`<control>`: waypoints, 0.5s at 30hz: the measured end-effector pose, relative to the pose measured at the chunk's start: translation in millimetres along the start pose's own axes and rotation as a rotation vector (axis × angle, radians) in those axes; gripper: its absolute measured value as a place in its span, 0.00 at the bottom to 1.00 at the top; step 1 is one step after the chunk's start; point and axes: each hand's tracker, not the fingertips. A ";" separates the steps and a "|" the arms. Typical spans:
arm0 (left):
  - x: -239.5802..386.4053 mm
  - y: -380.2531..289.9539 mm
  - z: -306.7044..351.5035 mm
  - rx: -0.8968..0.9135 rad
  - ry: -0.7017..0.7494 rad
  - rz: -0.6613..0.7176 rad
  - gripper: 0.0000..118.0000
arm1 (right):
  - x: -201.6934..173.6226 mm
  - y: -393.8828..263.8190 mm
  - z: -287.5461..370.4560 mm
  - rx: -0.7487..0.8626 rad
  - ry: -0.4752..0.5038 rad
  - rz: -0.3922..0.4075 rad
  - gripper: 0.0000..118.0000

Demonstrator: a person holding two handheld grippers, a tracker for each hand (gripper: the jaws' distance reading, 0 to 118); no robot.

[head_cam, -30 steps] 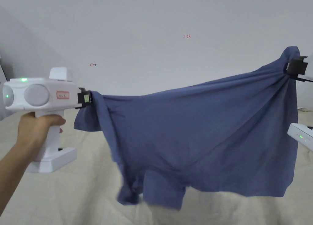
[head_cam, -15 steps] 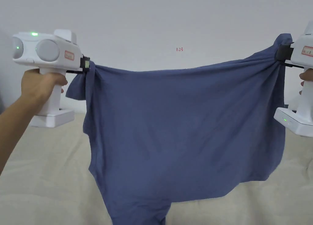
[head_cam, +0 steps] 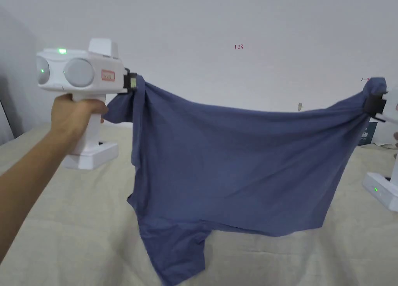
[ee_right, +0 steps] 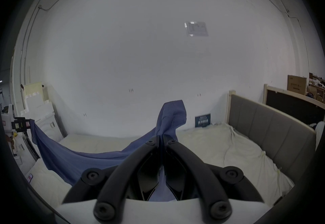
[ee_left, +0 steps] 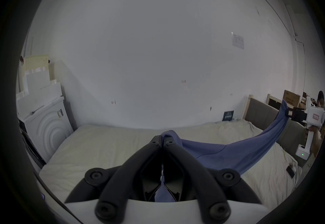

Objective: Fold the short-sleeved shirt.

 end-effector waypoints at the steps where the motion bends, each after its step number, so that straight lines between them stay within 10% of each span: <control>1: 0.5 -11.8 -0.4 -0.023 -0.008 0.007 0.00 | 3.0 -12.5 0.4 -0.015 -0.003 0.001 0.01; 15: 11.3 -147.5 0.7 -0.233 -0.009 0.069 0.00 | 28.7 -144.4 13.1 -0.209 -0.041 -0.027 0.01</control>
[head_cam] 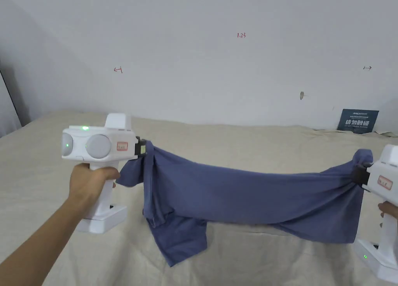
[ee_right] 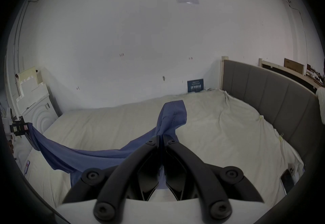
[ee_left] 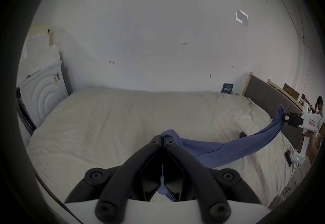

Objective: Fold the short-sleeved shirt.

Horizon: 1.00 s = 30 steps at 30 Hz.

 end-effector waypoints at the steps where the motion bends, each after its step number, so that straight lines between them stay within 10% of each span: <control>1: -0.1 -8.7 -2.8 -0.016 -0.002 0.003 0.00 | 0.6 -6.8 -0.7 -0.012 -0.003 -0.001 0.01; 30: -17.5 -252.1 102.2 -0.220 -0.010 0.030 0.00 | 40.0 -209.6 139.7 -0.209 0.037 -0.077 0.01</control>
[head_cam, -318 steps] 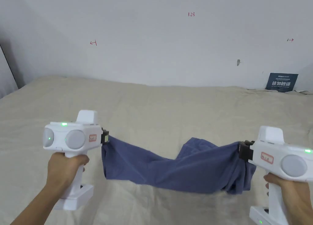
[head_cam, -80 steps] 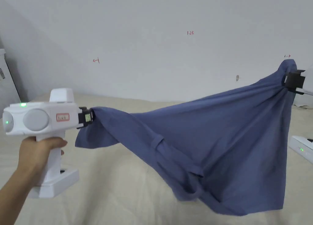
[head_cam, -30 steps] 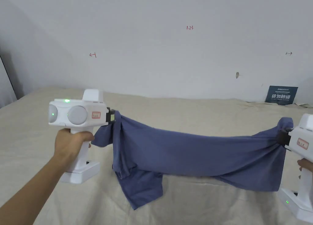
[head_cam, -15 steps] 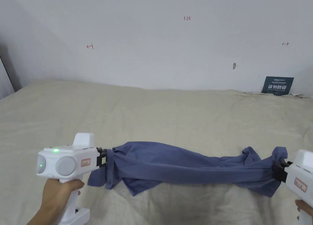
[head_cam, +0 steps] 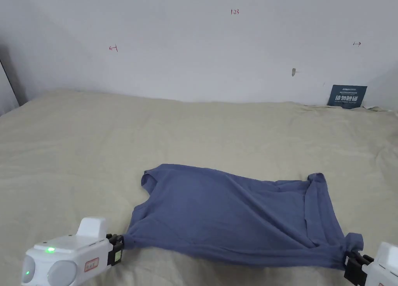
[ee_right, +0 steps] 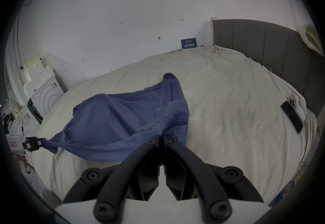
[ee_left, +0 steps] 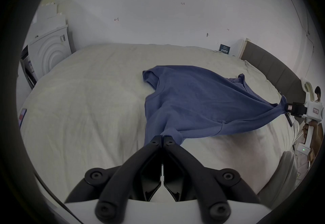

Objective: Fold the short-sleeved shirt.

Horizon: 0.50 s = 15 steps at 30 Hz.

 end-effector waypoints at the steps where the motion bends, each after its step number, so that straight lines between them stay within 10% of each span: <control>1: -1.2 -6.3 4.1 -0.002 0.000 0.002 0.00 | 1.5 -5.0 3.9 -0.007 0.002 -0.007 0.01; 15: 0.5 -87.2 42.1 -0.094 0.018 -0.007 0.00 | 22.6 -65.9 32.2 -0.152 -0.031 -0.010 0.01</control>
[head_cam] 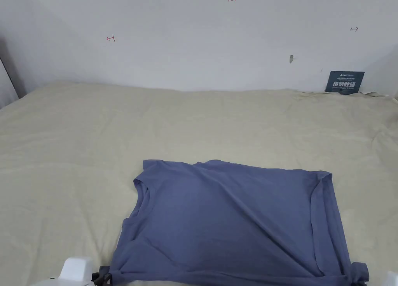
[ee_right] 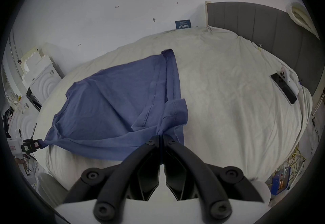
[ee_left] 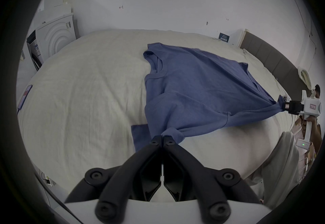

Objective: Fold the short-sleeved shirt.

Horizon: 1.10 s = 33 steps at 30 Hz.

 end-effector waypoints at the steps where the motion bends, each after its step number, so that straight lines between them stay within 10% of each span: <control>1: 1.0 -3.1 -0.7 -0.006 0.003 0.000 0.00 | 1.4 -2.7 -0.7 -0.008 -0.001 -0.010 0.01; 23: 9.5 -19.8 -16.9 -0.130 0.017 0.057 0.01 | -4.4 -21.9 -24.4 -0.148 -0.094 -0.005 0.05; 26: 16.8 -12.6 -9.3 -0.107 0.024 0.043 0.24 | -11.6 -17.9 -15.8 -0.122 -0.103 0.042 0.31; 29: 24.9 -0.9 -2.5 -0.083 0.037 0.017 0.69 | -20.3 -9.9 -3.9 -0.079 -0.093 0.068 0.70; 31: 29.9 11.6 3.4 -0.045 0.036 0.027 0.91 | -28.5 -0.4 6.8 -0.028 -0.080 0.098 0.82; 33: 33.3 25.2 10.6 0.016 0.021 0.044 0.92 | -37.6 9.4 18.9 0.030 -0.073 0.120 0.83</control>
